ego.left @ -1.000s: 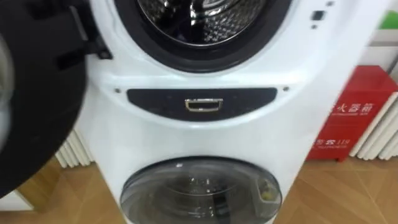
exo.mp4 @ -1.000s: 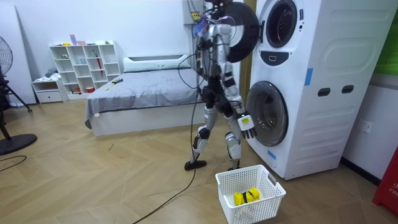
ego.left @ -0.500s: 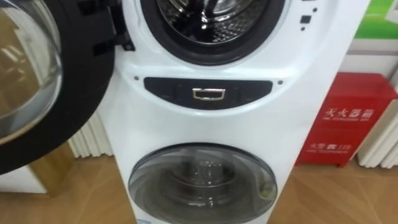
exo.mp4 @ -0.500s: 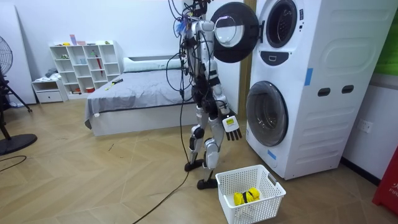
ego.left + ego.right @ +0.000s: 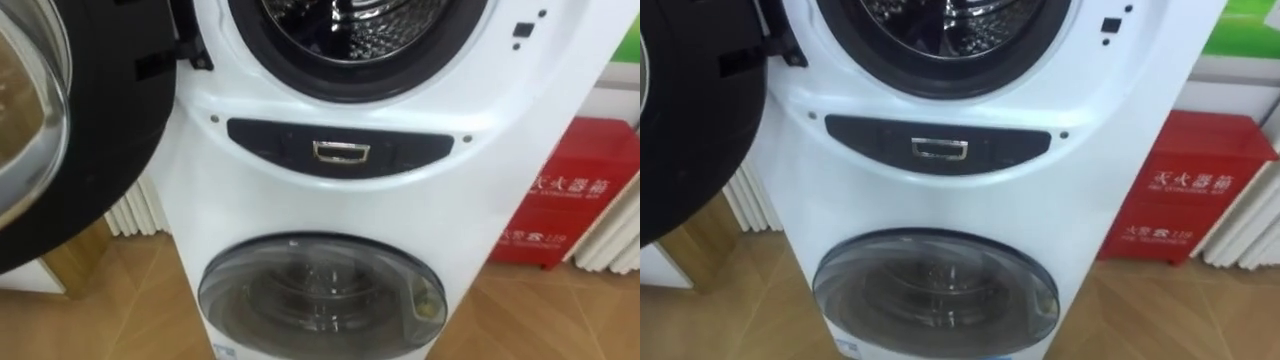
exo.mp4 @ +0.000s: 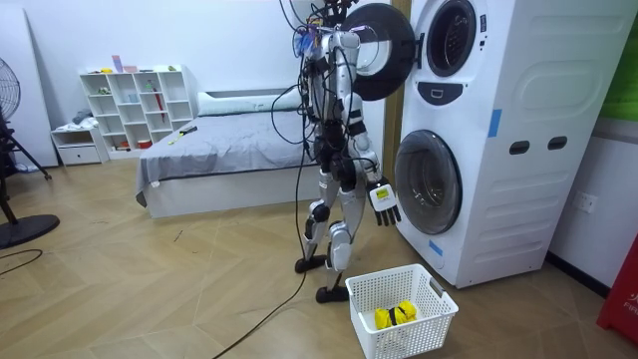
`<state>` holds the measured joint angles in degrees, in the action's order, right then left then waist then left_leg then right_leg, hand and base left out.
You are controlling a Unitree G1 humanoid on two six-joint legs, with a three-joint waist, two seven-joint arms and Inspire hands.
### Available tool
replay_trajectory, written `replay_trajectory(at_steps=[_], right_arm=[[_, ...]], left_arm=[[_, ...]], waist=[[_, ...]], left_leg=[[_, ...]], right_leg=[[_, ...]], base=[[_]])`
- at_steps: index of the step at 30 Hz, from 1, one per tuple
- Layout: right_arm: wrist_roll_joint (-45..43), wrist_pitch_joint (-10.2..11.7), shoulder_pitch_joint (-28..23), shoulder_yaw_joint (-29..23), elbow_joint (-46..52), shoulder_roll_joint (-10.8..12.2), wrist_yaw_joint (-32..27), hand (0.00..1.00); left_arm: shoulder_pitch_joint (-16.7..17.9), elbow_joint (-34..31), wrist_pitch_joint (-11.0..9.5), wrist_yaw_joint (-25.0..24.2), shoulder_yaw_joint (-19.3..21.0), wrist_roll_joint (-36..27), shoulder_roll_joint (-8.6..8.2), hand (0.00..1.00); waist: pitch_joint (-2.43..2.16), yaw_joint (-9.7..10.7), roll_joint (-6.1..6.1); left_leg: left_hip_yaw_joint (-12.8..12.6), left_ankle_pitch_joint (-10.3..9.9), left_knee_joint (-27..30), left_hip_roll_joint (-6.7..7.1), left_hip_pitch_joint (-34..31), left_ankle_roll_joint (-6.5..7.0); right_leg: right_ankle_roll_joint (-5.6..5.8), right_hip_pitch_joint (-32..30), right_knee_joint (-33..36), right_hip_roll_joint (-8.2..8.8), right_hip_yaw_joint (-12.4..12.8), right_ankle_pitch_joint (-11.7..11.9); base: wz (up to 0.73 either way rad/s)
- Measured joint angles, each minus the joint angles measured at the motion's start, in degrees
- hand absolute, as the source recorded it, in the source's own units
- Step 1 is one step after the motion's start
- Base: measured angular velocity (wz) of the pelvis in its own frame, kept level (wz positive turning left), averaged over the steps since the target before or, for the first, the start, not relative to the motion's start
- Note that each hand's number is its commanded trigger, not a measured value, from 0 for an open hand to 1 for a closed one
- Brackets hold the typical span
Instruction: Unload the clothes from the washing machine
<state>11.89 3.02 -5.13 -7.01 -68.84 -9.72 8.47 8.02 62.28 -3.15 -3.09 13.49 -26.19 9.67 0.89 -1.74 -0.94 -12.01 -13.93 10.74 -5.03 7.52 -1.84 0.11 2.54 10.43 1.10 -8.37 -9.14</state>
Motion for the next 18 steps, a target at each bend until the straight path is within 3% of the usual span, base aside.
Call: replay_trajectory(at_steps=[3,7,14,18], right_arm=[[-0.08,0.25,-0.48,-0.78,0.64,-0.88,-0.27,0.0],[-1.15,0.14,-0.98,-4.85,0.81,-1.72,-0.38,0.0],[-0.9,0.16,-3.89,-6.75,2.42,-1.89,-0.17,0.0],[-0.83,0.15,-5.61,-8.22,2.77,-3.06,0.51,0.0]], left_arm=[[-0.91,-1.44,-0.06,-0.07,2.32,-7.63,0.85,0.0],[-2.55,-2.33,-0.12,-0.18,3.87,-17.62,2.66,0.0],[-5.0,-6.31,-0.08,-1.59,7.95,-28.45,9.62,0.0],[-5.2,-10.67,0.03,-1.61,12.17,-29.3,12.21,0.0]], waist=[[-0.43,0.17,0.93],[-0.24,1.54,2.07],[-1.13,1.32,2.82],[-1.19,0.57,3.22]], left_leg=[[0.47,0.0,0.0,0.49,0.1,0.0],[1.98,0.03,-0.1,1.62,-0.16,0.07],[3.36,-0.26,-0.03,2.0,-0.83,0.83],[2.92,-0.25,0.0,1.72,-0.89,0.84]], right_leg=[[0.21,0.39,0.41,0.67,-0.47,-0.34],[0.92,0.42,1.87,1.82,-1.16,-1.13],[1.16,-0.52,2.42,1.91,-1.03,-1.28],[1.0,-0.67,2.3,1.54,-1.03,-1.16]], base=[[0.06],[0.22],[0.03],[-0.05]])
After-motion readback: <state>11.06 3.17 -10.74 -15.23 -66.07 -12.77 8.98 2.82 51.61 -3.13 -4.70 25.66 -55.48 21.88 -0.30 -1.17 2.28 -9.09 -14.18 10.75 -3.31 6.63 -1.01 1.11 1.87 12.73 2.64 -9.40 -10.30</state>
